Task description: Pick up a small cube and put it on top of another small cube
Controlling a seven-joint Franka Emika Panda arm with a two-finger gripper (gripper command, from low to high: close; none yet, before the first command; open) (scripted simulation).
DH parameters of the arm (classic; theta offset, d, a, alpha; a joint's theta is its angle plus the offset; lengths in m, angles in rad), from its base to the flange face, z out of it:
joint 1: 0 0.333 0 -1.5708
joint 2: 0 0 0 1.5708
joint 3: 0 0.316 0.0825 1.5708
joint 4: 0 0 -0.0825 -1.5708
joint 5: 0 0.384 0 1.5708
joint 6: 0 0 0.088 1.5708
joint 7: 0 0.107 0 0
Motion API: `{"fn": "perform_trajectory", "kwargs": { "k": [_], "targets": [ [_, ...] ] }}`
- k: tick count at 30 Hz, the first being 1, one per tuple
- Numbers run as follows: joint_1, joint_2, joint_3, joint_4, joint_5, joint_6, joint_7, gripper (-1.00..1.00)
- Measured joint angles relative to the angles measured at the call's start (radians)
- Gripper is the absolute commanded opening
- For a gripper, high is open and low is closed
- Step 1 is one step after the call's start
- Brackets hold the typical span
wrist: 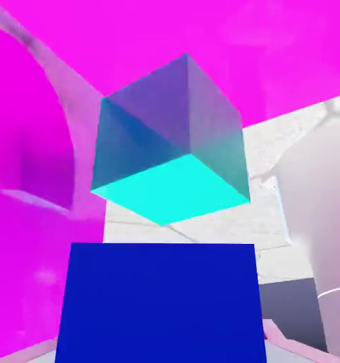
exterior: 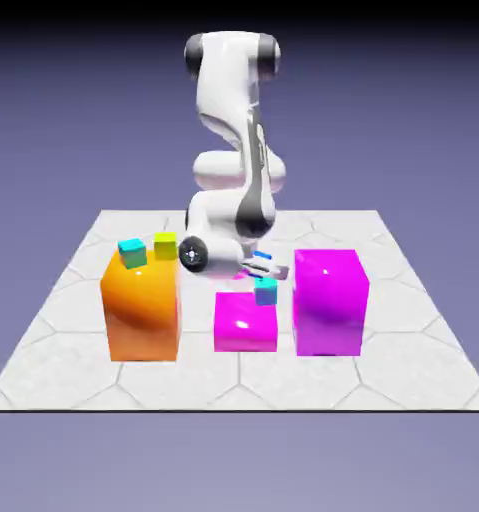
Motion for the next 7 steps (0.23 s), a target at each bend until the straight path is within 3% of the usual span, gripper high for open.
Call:
{"fn": "perform_trajectory", "kwargs": {
  "k": [1, 2, 7],
  "targets": [
    [0.007, 0.006, 0.008, -0.036, 0.013, 0.042, -0.008, -1.0],
    [0.012, 0.009, 0.013, -0.062, 0.022, 0.072, -0.014, 1.0],
    [-0.018, -0.007, -0.01, 0.047, -0.019, -0.054, 0.01, 1.0]
  ]
}}
